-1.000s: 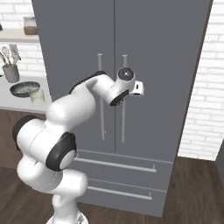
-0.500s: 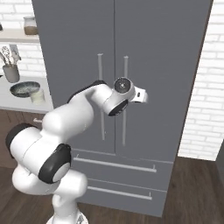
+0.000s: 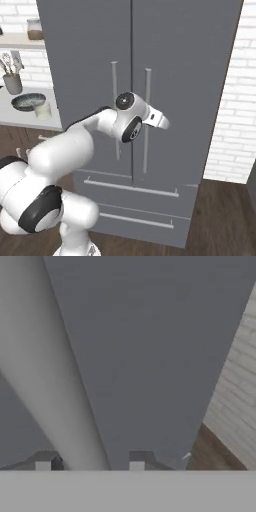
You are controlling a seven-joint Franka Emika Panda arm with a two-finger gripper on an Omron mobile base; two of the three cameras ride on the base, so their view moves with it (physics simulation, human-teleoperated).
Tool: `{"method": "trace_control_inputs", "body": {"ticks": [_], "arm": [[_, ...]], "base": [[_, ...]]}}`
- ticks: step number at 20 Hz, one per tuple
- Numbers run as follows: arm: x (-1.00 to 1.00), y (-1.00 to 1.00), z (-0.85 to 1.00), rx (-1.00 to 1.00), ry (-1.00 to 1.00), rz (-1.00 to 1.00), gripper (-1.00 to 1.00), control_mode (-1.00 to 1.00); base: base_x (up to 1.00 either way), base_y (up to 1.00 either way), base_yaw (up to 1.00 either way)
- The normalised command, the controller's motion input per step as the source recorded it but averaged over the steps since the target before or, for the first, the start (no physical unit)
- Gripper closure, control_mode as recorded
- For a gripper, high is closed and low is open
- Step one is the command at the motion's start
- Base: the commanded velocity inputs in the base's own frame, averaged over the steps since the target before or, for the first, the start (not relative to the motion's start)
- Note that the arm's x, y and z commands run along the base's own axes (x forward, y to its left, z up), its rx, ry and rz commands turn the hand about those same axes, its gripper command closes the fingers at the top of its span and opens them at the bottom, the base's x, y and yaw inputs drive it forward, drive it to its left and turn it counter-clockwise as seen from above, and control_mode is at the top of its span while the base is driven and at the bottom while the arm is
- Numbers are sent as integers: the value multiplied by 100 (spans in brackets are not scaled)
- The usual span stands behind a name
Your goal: Grab a lemon wedge from the fridge and one ice cube from the ice bowl, and put them in the glass of lemonade.
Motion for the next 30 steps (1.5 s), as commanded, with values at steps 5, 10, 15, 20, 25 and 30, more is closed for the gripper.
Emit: {"method": "trace_control_inputs", "body": {"ticks": [5,10,15,20,25,30], "arm": [[-78,-100,0,11,0,-28,100,-100],[-90,-100,0,20,0,-18,100,-100],[-100,-100,0,22,-2,-13,100,-100],[-66,-42,3,7,-1,-17,-100,-100],[-88,-12,55,0,0,-5,-100,-100],[-87,16,78,-3,0,0,-100,-100]], "base": [[0,0,0],[0,0,0],[0,0,0],[0,0,0],[0,0,0],[0,0,0]]}}
